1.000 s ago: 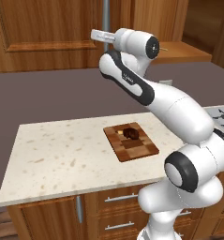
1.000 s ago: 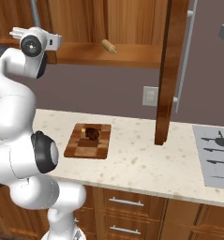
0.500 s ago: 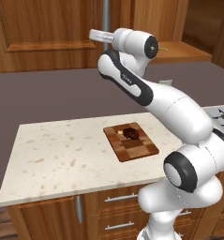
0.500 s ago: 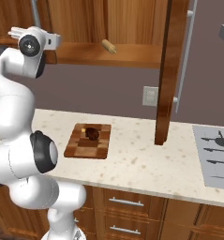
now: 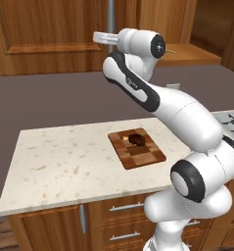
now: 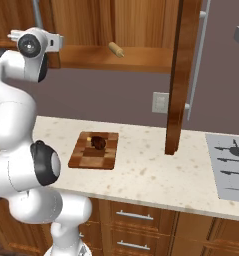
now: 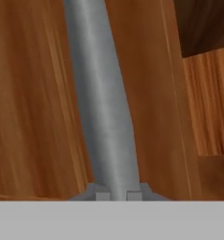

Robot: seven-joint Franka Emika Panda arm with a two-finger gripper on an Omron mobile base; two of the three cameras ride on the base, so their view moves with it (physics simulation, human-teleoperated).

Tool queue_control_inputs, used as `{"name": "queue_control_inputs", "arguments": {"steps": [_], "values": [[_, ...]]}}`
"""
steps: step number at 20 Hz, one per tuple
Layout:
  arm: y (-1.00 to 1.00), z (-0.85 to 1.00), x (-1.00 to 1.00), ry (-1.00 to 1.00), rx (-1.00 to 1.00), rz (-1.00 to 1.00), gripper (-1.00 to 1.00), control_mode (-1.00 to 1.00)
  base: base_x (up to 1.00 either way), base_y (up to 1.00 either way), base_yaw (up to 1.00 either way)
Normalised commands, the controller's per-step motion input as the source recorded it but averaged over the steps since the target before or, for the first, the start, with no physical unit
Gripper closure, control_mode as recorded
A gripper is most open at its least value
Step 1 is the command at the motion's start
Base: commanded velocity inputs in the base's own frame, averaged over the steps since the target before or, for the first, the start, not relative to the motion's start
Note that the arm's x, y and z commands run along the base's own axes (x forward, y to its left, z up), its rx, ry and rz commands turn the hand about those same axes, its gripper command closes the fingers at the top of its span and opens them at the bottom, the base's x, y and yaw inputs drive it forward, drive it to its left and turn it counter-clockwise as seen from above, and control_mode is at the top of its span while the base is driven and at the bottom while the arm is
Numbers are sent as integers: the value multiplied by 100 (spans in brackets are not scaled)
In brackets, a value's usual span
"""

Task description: Open the cabinet, retrieve the rolling pin, and place it next to the meat on the cutting board to prepare for tenderizing.

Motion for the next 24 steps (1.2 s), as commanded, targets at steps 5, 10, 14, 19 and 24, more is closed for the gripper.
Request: {"name": "queue_control_inputs", "arguments": {"steps": [5, 10, 14, 19, 24], "values": [[15, -1, -41, -2, 0, 0, 100, -100, 0, 0, 0], [42, 0, -49, -1, 0, -4, 100, -100, 0, 0, 0], [68, 0, -40, 1, -1, -4, 100, -100, 0, 0, 0], [79, -2, -45, 6, -4, -2, 100, -100, 0, 0, 0], [73, -4, -53, 8, -3, -1, 100, -100, 0, 0, 0]]}}
